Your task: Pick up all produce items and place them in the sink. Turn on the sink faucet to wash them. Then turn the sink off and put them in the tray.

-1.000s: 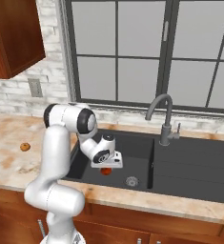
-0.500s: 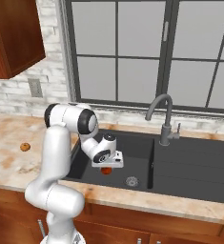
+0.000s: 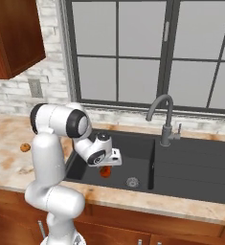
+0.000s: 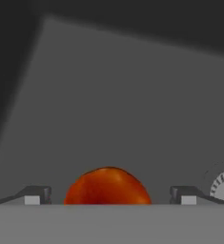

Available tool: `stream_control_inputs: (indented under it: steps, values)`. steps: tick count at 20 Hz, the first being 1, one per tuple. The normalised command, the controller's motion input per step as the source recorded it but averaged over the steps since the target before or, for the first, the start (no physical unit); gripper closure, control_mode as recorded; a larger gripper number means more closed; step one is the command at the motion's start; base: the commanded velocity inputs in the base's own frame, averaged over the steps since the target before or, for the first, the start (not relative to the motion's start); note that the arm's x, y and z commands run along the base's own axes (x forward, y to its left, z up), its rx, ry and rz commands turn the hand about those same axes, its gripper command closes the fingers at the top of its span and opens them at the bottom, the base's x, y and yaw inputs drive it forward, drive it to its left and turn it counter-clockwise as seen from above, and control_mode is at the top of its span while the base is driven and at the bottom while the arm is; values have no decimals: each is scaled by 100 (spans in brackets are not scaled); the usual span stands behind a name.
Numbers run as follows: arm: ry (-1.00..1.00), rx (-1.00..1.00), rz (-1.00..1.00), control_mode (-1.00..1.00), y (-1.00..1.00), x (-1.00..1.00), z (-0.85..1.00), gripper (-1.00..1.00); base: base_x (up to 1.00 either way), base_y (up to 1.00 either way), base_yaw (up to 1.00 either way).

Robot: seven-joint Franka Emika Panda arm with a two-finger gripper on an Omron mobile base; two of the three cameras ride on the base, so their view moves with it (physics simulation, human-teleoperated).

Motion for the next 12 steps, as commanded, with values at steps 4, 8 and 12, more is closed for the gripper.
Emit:
stream_control_inputs:
  steps: [4,8,12]
  values:
    - [1,-6,2,-100,38,15,-1,-100,0,0,0]
    - [-1,-1,3,-100,13,7,20,-100,0,0,0]
    - [-9,-5,2,-100,7,-20,83,-100,0,0,0]
